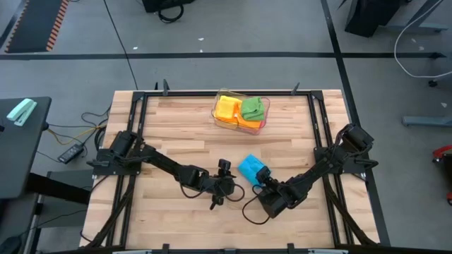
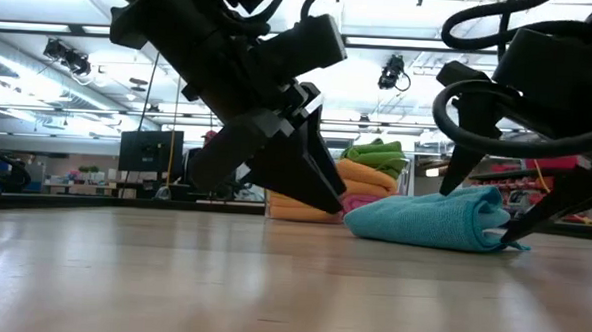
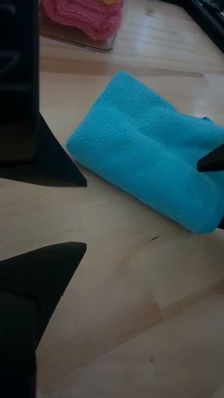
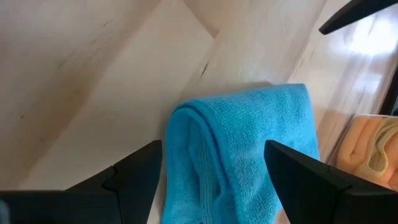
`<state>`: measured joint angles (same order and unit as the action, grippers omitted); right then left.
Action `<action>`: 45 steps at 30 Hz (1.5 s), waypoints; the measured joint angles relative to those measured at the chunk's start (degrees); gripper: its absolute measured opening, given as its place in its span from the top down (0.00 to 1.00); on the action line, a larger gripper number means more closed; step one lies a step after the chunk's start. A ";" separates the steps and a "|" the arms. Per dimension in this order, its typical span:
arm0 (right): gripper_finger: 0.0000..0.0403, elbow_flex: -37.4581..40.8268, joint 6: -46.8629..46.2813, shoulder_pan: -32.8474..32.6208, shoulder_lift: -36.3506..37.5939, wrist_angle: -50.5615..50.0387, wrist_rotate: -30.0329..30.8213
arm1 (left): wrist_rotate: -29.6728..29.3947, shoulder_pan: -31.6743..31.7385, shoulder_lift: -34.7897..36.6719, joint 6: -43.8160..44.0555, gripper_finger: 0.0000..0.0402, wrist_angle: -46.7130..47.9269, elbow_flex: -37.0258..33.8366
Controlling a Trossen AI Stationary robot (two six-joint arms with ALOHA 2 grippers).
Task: Fold microfiber towels
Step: Put the blue microfiber into the transparent bin
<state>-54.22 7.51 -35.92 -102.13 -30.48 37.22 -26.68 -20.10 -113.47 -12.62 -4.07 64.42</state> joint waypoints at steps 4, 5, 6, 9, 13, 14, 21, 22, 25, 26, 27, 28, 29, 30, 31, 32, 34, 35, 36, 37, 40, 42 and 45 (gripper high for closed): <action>0.28 1.37 -0.06 0.07 0.00 -0.02 -0.17 | 0.00 -0.02 0.00 0.00 0.60 0.08 0.00; 0.28 1.84 -0.07 0.04 0.00 -0.02 -0.14 | 0.02 -0.04 0.00 0.00 0.60 0.08 0.00; 0.28 2.27 -0.07 0.04 0.00 0.31 -0.10 | 0.02 -0.04 0.00 0.02 0.60 0.04 0.00; 0.28 3.65 0.37 -0.01 0.22 2.14 1.06 | 0.02 -0.02 0.00 0.02 0.60 0.13 0.00; 0.28 4.31 2.09 0.14 0.22 2.42 3.25 | 0.01 -0.02 0.00 0.00 0.60 0.13 0.00; 0.28 4.36 3.07 0.48 0.16 2.24 3.84 | 0.02 -0.02 0.00 0.00 0.60 0.10 0.00; 0.38 4.48 7.03 3.64 0.02 4.35 2.57 | 0.01 -0.02 0.00 -0.02 0.60 0.08 0.00; 0.40 4.48 7.53 4.06 0.04 4.48 1.91 | 0.02 -0.02 0.00 0.00 0.60 0.08 0.00; 0.48 4.44 7.87 5.06 0.15 4.78 -0.12 | 0.00 -0.04 -0.02 0.00 0.60 0.10 0.00; 0.52 4.42 7.87 5.35 0.15 4.92 -0.66 | 0.01 -0.04 -0.01 -0.01 0.60 0.12 0.00; 0.56 4.42 7.86 5.60 0.15 5.01 -1.21 | 0.01 -0.06 -0.02 0.00 0.60 0.18 0.00; 0.60 4.42 7.71 5.79 0.15 5.19 -1.70 | 0.00 -0.14 -0.02 0.01 0.60 0.19 0.00; 0.64 4.44 7.51 5.93 0.13 5.45 -2.14 | 0.00 -0.29 -0.02 0.02 0.60 0.22 0.00; 0.68 4.44 7.43 6.06 0.09 5.81 -2.48 | 0.00 -0.37 -0.02 0.00 0.60 0.27 0.00; 0.73 4.46 7.43 6.22 0.03 6.26 -2.67 | 0.00 -0.45 -0.02 -0.01 0.60 0.38 0.00; 0.77 4.46 7.26 6.23 0.00 6.63 -2.70 | -0.01 -0.65 -0.02 -0.02 0.60 0.59 0.00; 0.85 4.46 6.36 6.27 0.00 6.96 -2.61 | -0.01 -0.74 -0.02 -0.05 0.60 1.42 0.00; 0.88 4.46 5.80 6.36 0.00 6.96 -2.35 | 0.00 -0.79 -0.02 -0.06 0.60 2.09 0.00; 0.90 4.46 5.31 6.42 0.00 6.95 -1.91 | 0.00 -0.79 -0.02 -0.02 0.60 2.93 0.00; 0.92 4.46 5.02 6.48 0.00 6.95 -1.66 | 0.00 -0.79 -0.02 0.33 0.60 3.74 0.00; 0.93 4.34 4.59 6.58 0.28 6.81 -0.08 | -0.04 -0.74 0.02 1.29 0.61 5.77 0.01; 0.93 3.63 4.69 6.60 0.51 5.91 1.94 | 0.12 -0.74 1.27 0.43 0.64 6.42 -0.96; 0.93 2.05 4.70 6.62 1.30 4.22 4.44 | 0.38 -0.49 4.50 0.23 0.68 3.99 -4.29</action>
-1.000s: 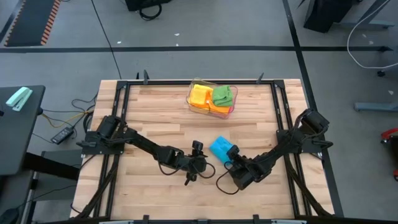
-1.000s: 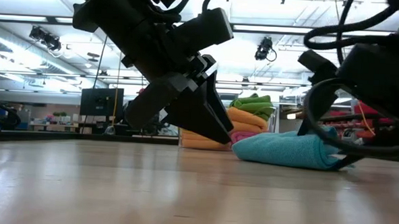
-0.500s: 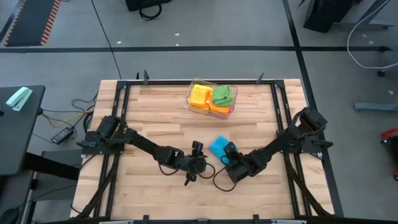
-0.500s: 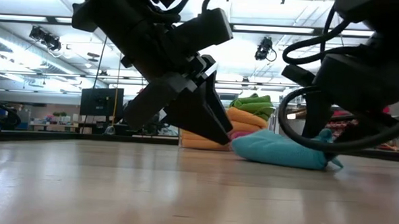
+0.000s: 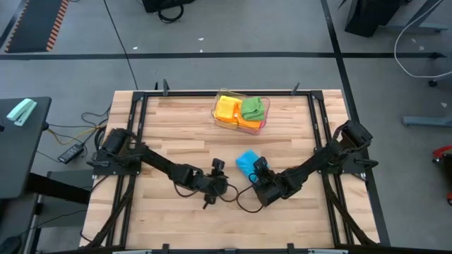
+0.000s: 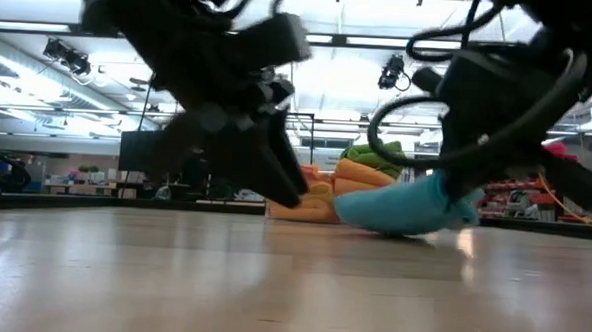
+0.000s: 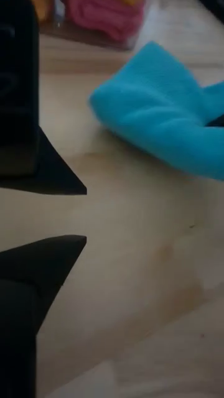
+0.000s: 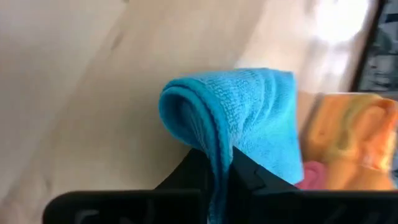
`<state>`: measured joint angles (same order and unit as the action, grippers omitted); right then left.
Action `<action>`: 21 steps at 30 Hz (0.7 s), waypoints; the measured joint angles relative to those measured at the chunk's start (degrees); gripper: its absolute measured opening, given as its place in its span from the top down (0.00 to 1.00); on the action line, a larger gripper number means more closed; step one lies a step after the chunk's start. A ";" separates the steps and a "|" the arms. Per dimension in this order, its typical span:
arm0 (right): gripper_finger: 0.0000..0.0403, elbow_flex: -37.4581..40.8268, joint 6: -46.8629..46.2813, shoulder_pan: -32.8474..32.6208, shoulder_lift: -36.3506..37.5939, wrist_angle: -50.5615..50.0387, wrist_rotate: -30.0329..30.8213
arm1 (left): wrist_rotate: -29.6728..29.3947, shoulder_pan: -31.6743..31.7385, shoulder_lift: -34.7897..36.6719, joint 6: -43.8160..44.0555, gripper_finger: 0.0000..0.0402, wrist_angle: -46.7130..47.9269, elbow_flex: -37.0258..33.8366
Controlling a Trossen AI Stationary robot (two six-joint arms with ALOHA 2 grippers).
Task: Fold microfiber towels
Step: Put the blue microfiber into the transparent bin
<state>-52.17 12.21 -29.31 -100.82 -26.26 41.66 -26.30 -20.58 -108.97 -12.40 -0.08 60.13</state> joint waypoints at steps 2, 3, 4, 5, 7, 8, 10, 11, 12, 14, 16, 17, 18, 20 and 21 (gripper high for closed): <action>0.93 -0.76 -0.02 0.28 0.94 -1.59 1.63 | 0.12 0.52 2.48 0.13 0.72 -2.34 -2.84; 0.93 -0.97 -0.08 0.37 1.59 -2.54 2.61 | 0.17 0.86 3.88 0.15 0.74 -3.33 -4.55; 0.93 -1.22 -0.18 0.68 2.39 -2.77 3.58 | 0.09 1.15 5.47 0.17 0.75 -4.23 -6.28; 0.93 -1.30 -0.32 0.91 3.38 -2.51 4.82 | 0.05 1.36 7.11 0.17 0.77 -5.28 -7.95; 0.94 -1.30 -0.46 1.81 5.42 -2.40 7.26 | -0.01 2.00 9.90 0.17 0.80 -8.01 -10.85; 0.94 -1.30 -0.46 2.15 6.42 -2.37 8.41 | 0.01 2.09 11.65 0.06 0.81 -8.46 -12.53; 0.94 -1.33 -0.47 3.66 8.42 -1.97 10.03 | 0.80 2.43 14.11 0.13 0.83 -10.53 -14.83; 0.94 -1.33 -0.12 4.29 9.27 -1.64 10.54 | 1.37 2.50 15.72 -0.21 0.84 -10.95 -16.21; 0.94 -1.36 0.60 5.22 9.94 -0.50 10.92 | 2.11 2.52 17.12 -0.34 0.85 -11.09 -17.43; 0.94 -1.54 2.27 6.85 11.14 1.29 11.00 | 3.32 2.54 19.43 -0.84 0.87 -13.08 -19.42; 0.94 -2.67 3.30 9.13 11.31 2.97 11.02 | 3.81 2.76 21.54 -1.82 0.88 -14.47 -21.38; 0.94 -3.53 3.44 10.18 11.29 3.01 10.84 | 3.90 2.81 22.94 -2.04 0.89 -14.61 -22.52; 0.94 -4.61 4.00 11.52 11.00 2.50 10.81 | 4.11 3.20 23.74 -2.08 0.89 -15.92 -23.38; 0.94 -7.26 5.39 13.81 10.05 3.09 10.39 | 4.59 3.78 26.47 -2.23 0.91 -16.95 -25.79; 0.94 -8.52 6.32 15.05 9.44 2.44 10.19 | 5.03 4.42 27.58 -2.22 0.91 -16.90 -26.61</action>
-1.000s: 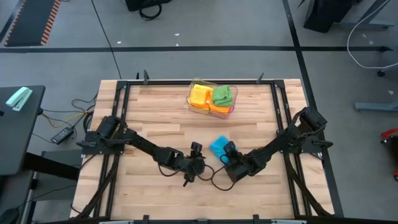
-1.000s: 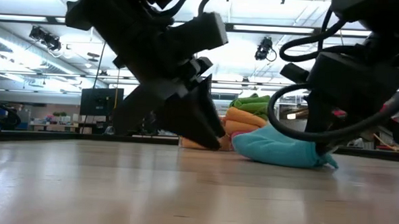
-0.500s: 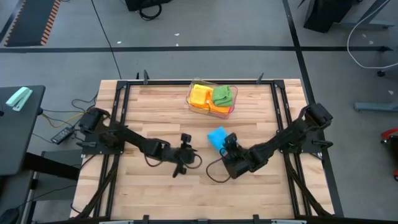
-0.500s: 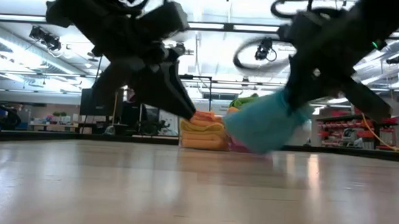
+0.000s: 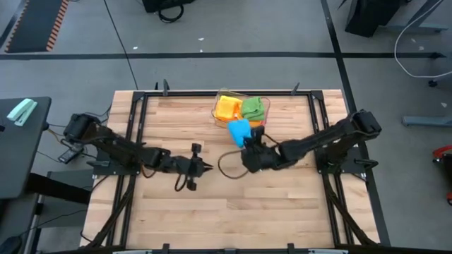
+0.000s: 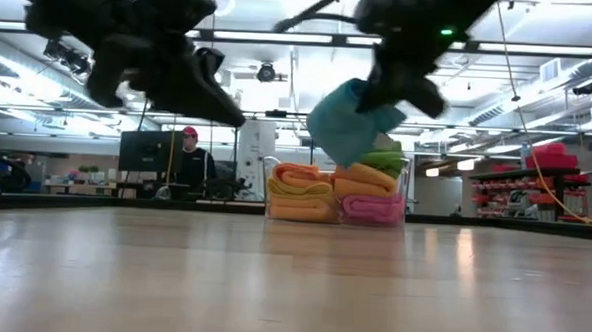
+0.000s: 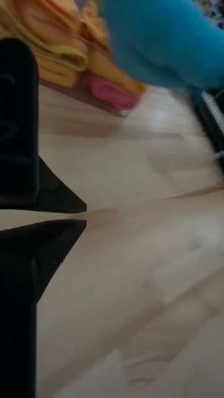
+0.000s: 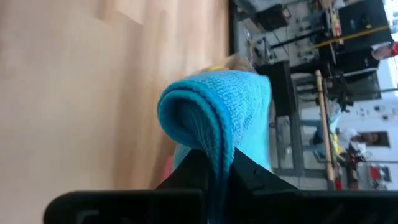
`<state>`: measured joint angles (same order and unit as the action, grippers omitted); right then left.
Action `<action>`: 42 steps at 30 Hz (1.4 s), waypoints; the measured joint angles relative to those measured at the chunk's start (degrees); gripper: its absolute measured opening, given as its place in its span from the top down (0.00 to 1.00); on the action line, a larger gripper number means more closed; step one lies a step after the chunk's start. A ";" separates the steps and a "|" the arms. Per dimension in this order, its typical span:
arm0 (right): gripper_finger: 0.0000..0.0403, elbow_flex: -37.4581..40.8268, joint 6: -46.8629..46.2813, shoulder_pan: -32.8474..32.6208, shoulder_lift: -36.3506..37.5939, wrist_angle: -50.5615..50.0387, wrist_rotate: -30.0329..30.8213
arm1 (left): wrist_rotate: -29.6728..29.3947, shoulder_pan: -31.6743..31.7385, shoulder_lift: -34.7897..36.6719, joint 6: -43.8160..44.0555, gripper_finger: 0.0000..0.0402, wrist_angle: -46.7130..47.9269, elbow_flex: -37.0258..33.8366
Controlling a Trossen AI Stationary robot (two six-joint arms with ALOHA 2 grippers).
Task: Fold microfiber towels
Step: Put the blue microfiber into the transparent bin
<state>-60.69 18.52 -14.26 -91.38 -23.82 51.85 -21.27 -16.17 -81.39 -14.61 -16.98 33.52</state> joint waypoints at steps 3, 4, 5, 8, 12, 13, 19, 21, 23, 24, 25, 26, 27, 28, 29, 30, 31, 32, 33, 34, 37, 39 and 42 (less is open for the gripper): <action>0.94 -4.27 2.80 3.35 -1.66 -0.16 -0.78 | 1.78 1.57 3.84 0.32 0.92 -0.13 -2.88; 0.94 -5.58 3.30 4.51 -1.99 0.26 -1.12 | 2.35 2.02 4.72 0.40 0.93 -1.20 -3.56; 0.94 -6.54 3.89 5.43 -2.17 -0.19 -1.54 | 3.01 2.54 5.92 0.42 0.93 -2.16 -4.62; 0.94 -9.82 5.47 8.41 -3.71 -0.91 -1.40 | 4.63 3.88 10.15 0.42 0.94 -3.44 -8.01; 0.94 -13.49 7.50 12.11 -5.76 -2.04 -0.28 | 5.01 5.63 15.16 0.27 0.94 -5.13 -11.80; 0.94 -14.52 7.99 13.07 -6.36 -1.96 -0.04 | 5.11 6.03 15.91 0.01 0.94 -6.46 -12.31; 0.94 -18.83 11.09 18.19 -10.72 -1.01 0.50 | 5.27 8.08 23.46 -1.53 0.95 -7.08 -16.73; 0.94 -20.23 12.65 19.31 -12.40 -2.58 0.83 | 5.97 9.15 25.96 -1.53 0.96 -7.97 -18.12; 0.94 -22.26 13.50 19.94 -13.96 -2.21 0.28 | 6.27 10.01 28.27 -1.48 0.97 -8.43 -19.27; 0.94 -22.98 14.24 20.14 -14.97 -3.71 0.45 | 6.51 10.55 29.17 -1.38 0.97 -8.78 -20.08; 0.94 -24.29 14.91 20.33 -15.94 -3.12 0.37 | 6.73 11.14 30.40 -1.23 0.97 -9.46 -20.71; 0.94 -24.91 15.21 20.46 -16.73 -3.06 -0.72 | 7.07 11.56 32.22 -0.93 0.97 -8.97 -21.55; 0.94 -25.51 15.93 20.57 -17.92 -4.70 -0.56 | 7.56 12.01 32.97 -0.62 0.97 -9.21 -22.16; 0.94 -26.24 16.27 20.78 -18.79 -4.68 -0.88 | 7.99 12.62 33.68 -0.19 0.96 -10.78 -22.26; 0.94 -26.57 16.68 21.05 -19.86 -4.58 -1.53 | 8.28 13.03 35.44 0.62 0.96 -10.76 -23.07; 0.94 -27.15 17.44 21.26 -21.05 -5.09 -1.17 | 8.29 13.31 36.55 1.20 0.95 -9.98 -24.26; 0.94 -27.44 17.60 21.49 -21.74 -5.09 -0.96 | 8.67 13.63 36.85 1.90 0.95 -11.64 -24.38; 0.94 -27.71 17.73 21.68 -22.58 -6.00 -0.78 | 9.05 13.88 37.78 2.25 0.95 -12.48 -24.85; 0.94 -28.36 17.82 21.91 -23.65 -6.02 -0.07 | 8.94 13.91 38.87 2.77 0.95 -12.16 -25.81; 0.94 -28.91 17.43 22.19 -24.35 -5.30 0.54 | 9.09 14.05 39.53 3.43 0.95 -12.21 -25.91; 0.94 -30.47 17.64 22.29 -25.62 -6.25 2.11 | 9.44 14.08 40.57 4.75 0.96 -11.62 -26.56; 0.94 -30.52 17.76 21.97 -24.85 -6.70 2.12 | 9.43 14.08 40.55 5.36 0.97 -11.65 -26.64; 0.94 -30.51 16.50 21.36 -22.52 -7.36 2.65 | 9.54 14.10 40.96 6.49 0.97 -10.57 -26.78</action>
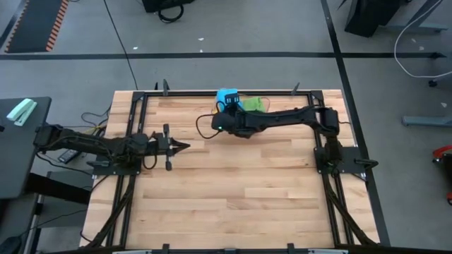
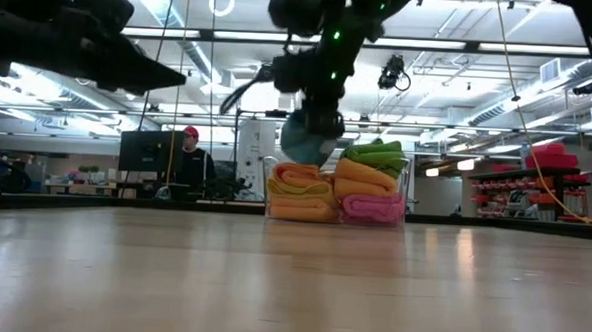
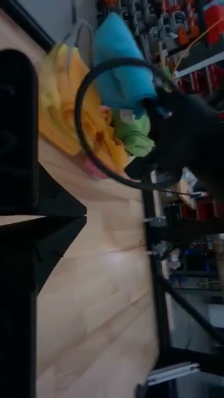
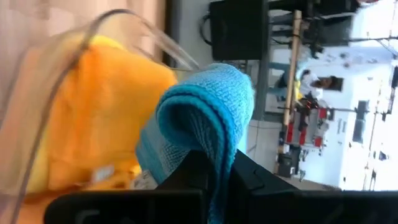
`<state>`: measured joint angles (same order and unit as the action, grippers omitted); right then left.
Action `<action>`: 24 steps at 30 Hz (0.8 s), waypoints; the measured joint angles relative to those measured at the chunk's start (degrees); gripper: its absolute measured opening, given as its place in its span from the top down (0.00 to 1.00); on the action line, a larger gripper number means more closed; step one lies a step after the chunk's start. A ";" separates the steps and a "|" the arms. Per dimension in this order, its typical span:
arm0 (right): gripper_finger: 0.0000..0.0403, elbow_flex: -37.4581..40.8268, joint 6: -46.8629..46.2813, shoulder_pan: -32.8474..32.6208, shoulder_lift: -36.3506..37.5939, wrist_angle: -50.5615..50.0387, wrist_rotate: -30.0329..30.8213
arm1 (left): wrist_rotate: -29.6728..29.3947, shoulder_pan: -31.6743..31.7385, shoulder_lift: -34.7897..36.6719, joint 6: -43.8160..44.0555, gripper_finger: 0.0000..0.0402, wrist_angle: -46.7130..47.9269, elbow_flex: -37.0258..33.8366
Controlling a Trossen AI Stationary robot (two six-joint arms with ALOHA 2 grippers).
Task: Fold microfiber towels
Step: Put the blue microfiber into the transparent bin
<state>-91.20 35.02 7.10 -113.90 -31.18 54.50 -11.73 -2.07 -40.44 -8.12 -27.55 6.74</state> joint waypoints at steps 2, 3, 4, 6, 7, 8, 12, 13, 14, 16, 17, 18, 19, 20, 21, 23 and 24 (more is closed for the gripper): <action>0.94 0.00 -0.71 -0.26 1.66 -0.73 1.56 | 0.10 -0.02 0.11 0.48 0.96 -0.78 0.31; 0.94 0.00 -0.67 -0.30 2.35 -1.05 2.67 | 0.07 -0.02 0.59 1.17 0.95 -0.45 0.12; 0.94 -0.02 -0.55 -0.46 2.99 -1.36 3.72 | 0.08 -0.02 0.80 1.50 0.95 -1.25 0.17; 0.94 -0.02 0.22 -0.59 3.64 -2.31 6.27 | 0.51 -0.02 1.65 1.65 0.95 -1.07 0.26; 0.94 -0.03 0.72 -0.62 3.74 -2.77 7.28 | 0.85 -0.02 2.28 1.69 0.96 -0.95 0.24; 0.94 -0.04 0.96 -0.76 3.75 -3.85 8.20 | 1.58 -0.02 2.82 1.79 0.97 -1.01 0.24; 0.94 -0.04 0.75 -0.35 2.42 -6.73 8.64 | 3.26 -0.04 4.19 2.84 0.98 -1.08 0.21; 0.94 -0.04 0.59 -0.10 1.57 -6.86 8.57 | 3.45 -0.02 4.17 3.03 0.97 -1.14 0.24; 0.94 -0.04 0.51 0.23 0.92 -6.56 7.63 | 3.45 -0.02 4.15 3.10 0.96 -0.87 0.24; 0.94 0.02 0.51 0.77 -0.41 -5.68 4.75 | 3.46 -0.02 4.08 3.28 0.94 -0.88 0.23; 0.94 0.02 0.34 0.90 -0.92 -4.64 3.00 | 3.45 -0.02 4.05 3.41 0.93 -0.85 0.22; 0.94 0.01 0.34 0.90 -1.61 -4.43 1.41 | 3.45 -0.02 4.01 3.43 0.92 -0.65 0.22; 0.94 0.00 0.41 0.80 -2.39 -3.99 0.09 | 3.45 -0.02 4.02 3.43 0.92 -0.57 0.22; 0.94 0.00 0.51 0.60 -3.10 -3.81 -1.52 | 3.45 -0.02 4.08 3.43 0.92 -0.63 0.22; 0.94 0.00 0.57 0.34 -3.97 -3.90 -3.15 | 3.45 -0.02 4.12 3.44 0.92 -0.62 0.22; 0.94 0.02 0.48 -0.02 -5.06 -2.96 -7.42 | 3.45 -0.02 4.08 3.43 0.94 -0.78 0.22; 0.94 0.02 0.35 -0.07 -5.56 -1.80 -8.78 | 3.45 -0.02 4.08 3.43 0.95 -0.84 0.22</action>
<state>-91.18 35.37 7.03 -119.46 -32.99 45.72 -8.27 -2.09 -36.36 -4.69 -28.39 6.97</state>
